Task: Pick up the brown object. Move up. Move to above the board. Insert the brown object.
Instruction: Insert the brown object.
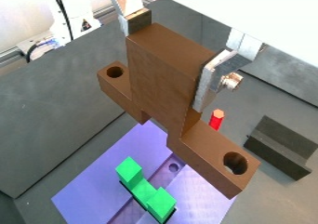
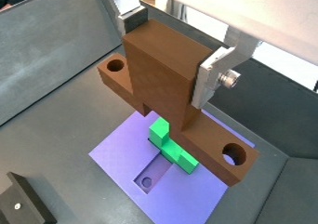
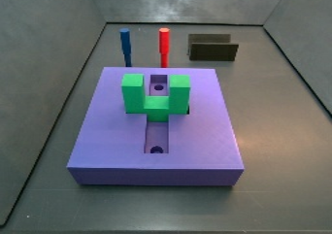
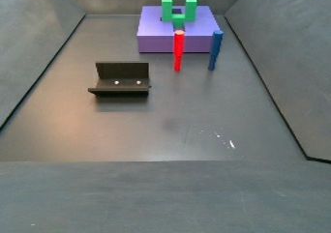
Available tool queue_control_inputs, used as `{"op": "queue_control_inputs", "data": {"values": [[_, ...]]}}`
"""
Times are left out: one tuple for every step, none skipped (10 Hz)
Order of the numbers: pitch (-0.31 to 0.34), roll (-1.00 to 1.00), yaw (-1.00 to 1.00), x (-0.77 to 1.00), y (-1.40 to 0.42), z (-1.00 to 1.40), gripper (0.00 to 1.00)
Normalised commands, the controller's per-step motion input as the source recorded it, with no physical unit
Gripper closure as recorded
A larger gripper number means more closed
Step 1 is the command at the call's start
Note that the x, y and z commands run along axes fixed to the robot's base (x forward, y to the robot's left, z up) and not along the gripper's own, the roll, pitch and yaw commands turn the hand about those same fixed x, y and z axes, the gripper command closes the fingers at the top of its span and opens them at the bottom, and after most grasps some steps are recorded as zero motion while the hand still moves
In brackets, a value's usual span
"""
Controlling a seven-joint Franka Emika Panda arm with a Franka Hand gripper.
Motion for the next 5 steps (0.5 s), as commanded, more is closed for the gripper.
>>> {"op": "queue_control_inputs", "data": {"values": [[-0.186, 0.00, -0.17, -0.03, 0.01, -0.06, 1.00], [-0.214, 0.06, -0.21, 0.00, -0.04, -0.07, 1.00], [-0.244, 0.09, -0.34, 0.00, -0.06, -0.05, 1.00], [-0.246, 0.11, -0.43, 0.00, 0.00, -0.11, 1.00], [-0.224, 0.19, -0.38, -0.09, 0.02, -0.41, 1.00]]}}
